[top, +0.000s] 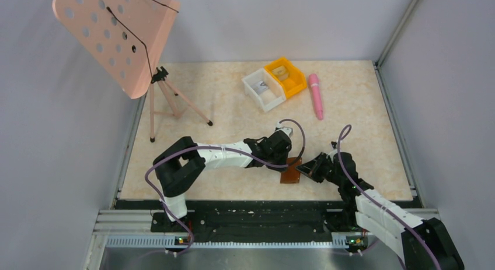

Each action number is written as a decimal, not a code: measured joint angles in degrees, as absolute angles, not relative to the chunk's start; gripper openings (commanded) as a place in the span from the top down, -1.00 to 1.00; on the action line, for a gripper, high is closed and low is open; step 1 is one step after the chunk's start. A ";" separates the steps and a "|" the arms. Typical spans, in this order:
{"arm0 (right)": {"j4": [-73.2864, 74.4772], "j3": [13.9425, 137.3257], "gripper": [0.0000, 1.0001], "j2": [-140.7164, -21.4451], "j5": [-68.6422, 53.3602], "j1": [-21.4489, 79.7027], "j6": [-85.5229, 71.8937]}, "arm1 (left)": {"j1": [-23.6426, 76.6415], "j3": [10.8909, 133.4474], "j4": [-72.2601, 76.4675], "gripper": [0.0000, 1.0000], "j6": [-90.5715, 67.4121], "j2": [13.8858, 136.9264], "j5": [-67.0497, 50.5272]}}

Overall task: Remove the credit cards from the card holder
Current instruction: Open the card holder at the center of the board.

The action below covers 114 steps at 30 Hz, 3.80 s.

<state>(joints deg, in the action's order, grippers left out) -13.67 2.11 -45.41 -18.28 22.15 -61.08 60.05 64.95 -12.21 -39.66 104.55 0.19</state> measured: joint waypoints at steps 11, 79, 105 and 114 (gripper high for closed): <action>-12.82 2.11 1.00 -44.31 -18.00 22.35 -60.29 | 60.05 65.06 -14.04 1.00 -38.79 103.81 1.93; 7.99 28.71 -0.56 -69.12 22.57 65.82 -47.77 | 58.78 33.58 -3.33 1.00 -59.07 77.73 4.40; 21.06 42.96 -0.73 -88.40 40.29 76.20 -54.78 | 57.63 27.18 2.66 1.00 -66.13 73.41 3.88; 24.45 44.36 -0.58 -90.04 42.41 76.38 -58.61 | 57.52 26.79 2.48 1.00 -66.08 73.21 4.67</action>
<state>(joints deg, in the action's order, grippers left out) 24.45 44.36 -90.04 42.41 76.38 -58.61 57.52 26.79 2.48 -66.08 73.21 4.67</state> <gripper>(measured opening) 0.824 0.023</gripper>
